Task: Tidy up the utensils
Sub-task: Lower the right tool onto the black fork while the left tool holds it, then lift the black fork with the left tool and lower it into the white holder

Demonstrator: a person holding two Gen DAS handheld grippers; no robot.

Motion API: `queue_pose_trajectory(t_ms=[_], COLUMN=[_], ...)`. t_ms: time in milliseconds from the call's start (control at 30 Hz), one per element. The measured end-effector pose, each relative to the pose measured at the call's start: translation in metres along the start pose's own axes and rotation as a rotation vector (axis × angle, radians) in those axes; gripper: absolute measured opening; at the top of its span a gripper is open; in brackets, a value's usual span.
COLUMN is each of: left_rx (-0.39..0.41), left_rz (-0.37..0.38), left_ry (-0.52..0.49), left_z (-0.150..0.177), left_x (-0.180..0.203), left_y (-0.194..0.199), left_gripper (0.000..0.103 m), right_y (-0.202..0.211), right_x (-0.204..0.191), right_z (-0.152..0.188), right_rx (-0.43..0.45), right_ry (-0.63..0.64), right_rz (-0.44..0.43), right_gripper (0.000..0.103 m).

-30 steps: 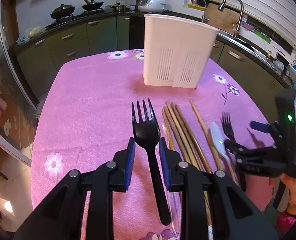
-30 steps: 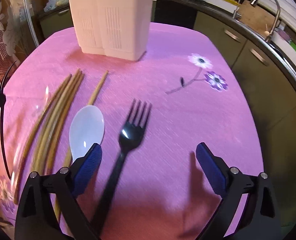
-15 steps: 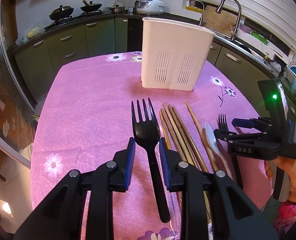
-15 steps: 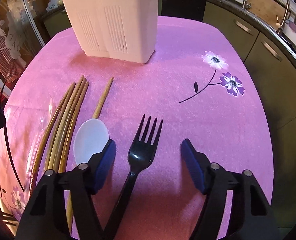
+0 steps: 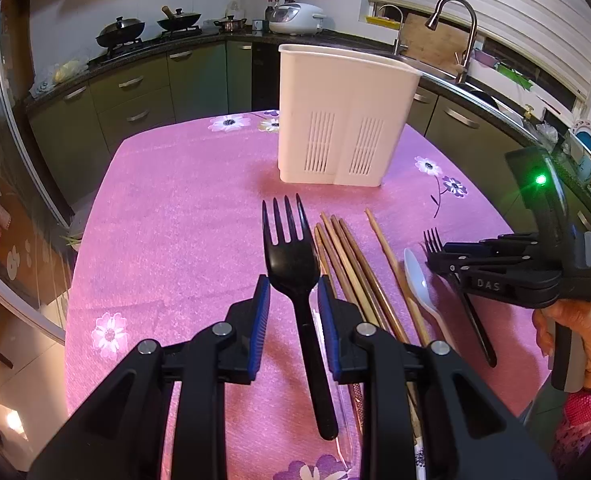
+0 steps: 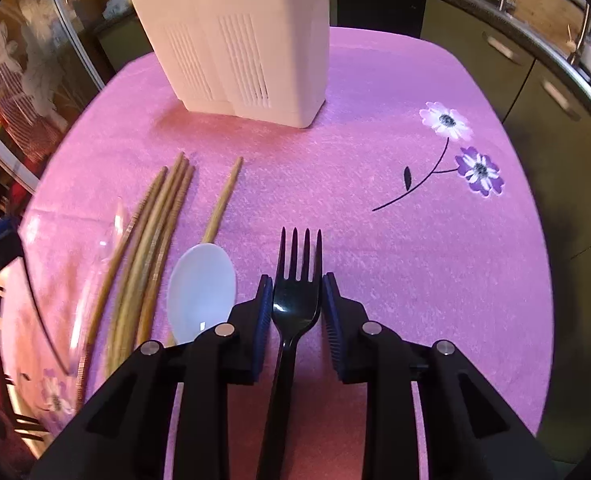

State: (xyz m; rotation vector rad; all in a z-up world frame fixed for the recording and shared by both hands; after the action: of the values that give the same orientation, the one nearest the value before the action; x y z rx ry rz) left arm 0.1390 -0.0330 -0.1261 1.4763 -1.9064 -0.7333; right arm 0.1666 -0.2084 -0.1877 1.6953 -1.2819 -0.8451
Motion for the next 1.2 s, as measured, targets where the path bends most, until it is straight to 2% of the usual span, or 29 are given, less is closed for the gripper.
queue_pose_trajectory(t_ms=[300,533,833,1033,1200], left_rx=[0.038,0.132,0.235,0.334,0.391], left_rz=[0.025,0.037,0.046,-0.017,-0.056], left_ry=[-0.019,-0.082,-0.129,-0.175,-0.192], left_z=[-0.027,-0.090,-0.178,-0.233,-0.270], left_x=[0.008,0.024,0.043,0.050,0.050], left_y=[0.011,0.041,0.062,0.076,0.065], left_gripper=[0.024,0.024,0.024,0.024,0.024], right_y=[0.050,0.093,0.110,0.112,0.114], right_x=[0.011,0.018,0.021,0.033,0.037], right_z=[-0.007,-0.013,-0.017,-0.016,-0.018], right_rx=[0.168,0.281,0.324,0.339,0.353], right_ry=[-0.089,-0.122,-0.137,-0.159,-0.168], right_rz=[-0.062,-0.093,-0.112,-0.113,-0.117], right_gripper=[0.026,0.026,0.026,0.026,0.026])
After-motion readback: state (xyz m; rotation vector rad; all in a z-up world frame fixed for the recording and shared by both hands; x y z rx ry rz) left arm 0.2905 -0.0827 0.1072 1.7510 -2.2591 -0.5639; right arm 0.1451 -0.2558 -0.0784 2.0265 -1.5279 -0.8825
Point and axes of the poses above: each gripper's, at about its wrist camera, not at the fingertips, and y roughly against the way its jaws point, x to its right, z to its underside, the point moved 10 cm from there along -y, roughly the way its jaws point, and after that the axes turned 5 degrees about z, right-handed, at the moved point
